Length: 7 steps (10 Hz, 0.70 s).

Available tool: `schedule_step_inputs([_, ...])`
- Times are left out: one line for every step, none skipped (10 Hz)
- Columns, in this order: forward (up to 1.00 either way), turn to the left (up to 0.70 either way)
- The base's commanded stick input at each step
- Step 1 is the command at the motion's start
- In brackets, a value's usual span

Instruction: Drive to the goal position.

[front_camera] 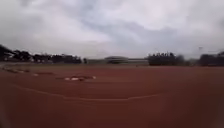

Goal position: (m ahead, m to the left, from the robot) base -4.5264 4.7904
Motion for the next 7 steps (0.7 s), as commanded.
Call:
schedule_step_inputs([0.7, 0.0])
schedule_step_inputs([0.7, 0.0])
schedule_step_inputs([0.7, 0.0])
schedule_step_inputs([0.7, 0.0])
schedule_step_inputs([0.7, 0.0])
schedule_step_inputs([0.7, 0.0])
schedule_step_inputs([0.7, 0.0])
